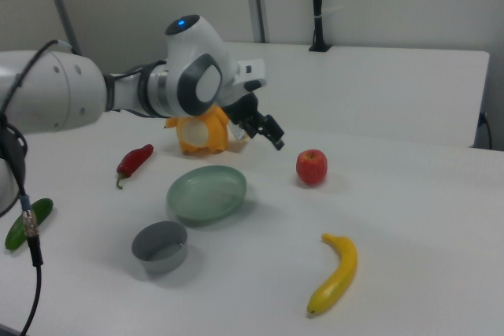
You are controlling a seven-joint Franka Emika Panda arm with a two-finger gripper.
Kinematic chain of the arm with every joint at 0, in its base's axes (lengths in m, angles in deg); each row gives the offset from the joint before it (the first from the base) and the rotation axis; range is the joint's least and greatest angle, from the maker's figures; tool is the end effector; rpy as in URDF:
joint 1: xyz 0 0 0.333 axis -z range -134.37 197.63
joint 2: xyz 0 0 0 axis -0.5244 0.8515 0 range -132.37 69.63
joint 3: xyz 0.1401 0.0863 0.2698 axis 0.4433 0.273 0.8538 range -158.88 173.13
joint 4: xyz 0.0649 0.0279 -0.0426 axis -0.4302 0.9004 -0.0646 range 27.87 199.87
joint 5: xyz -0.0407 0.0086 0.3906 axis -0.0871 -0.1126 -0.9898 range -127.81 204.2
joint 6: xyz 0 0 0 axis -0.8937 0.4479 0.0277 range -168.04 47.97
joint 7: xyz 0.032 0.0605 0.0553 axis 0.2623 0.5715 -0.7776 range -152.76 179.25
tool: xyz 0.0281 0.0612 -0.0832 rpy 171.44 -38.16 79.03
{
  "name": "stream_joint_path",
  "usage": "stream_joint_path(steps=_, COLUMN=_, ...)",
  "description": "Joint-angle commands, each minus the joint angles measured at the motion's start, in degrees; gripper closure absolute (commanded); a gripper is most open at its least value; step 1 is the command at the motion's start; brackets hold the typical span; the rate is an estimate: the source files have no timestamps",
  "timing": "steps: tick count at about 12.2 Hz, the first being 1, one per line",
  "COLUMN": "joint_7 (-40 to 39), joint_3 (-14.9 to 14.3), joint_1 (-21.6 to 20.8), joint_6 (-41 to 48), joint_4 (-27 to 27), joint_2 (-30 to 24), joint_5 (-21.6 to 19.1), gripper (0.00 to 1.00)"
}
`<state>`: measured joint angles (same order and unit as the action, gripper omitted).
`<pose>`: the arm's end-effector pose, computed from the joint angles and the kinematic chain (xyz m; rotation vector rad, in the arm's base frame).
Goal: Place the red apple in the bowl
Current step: 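Move the open gripper over the red apple and lower onto it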
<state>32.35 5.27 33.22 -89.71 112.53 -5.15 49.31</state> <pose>0.7171 -0.0413 0.4270 2.9363 -0.4014 0.5993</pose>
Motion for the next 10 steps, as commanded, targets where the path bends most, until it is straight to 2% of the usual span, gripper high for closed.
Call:
stream_joint_path(steps=1, joint_7=-0.6, joint_3=-0.8, joint_1=2.4, joint_6=-6.7, joint_4=-7.1, joint_2=7.0, joint_5=3.6, gripper=0.00)
stream_joint_path(steps=6, joint_7=-0.5, joint_3=-1.0, joint_1=4.6, joint_6=-11.7, joint_4=-13.1, joint_2=14.7, joint_5=3.8, gripper=0.00)
stream_joint_path(steps=10, joint_7=-0.5, joint_3=-1.0, joint_1=4.7, joint_6=-14.5, joint_4=-13.1, joint_2=17.3, joint_5=4.4, gripper=0.00)
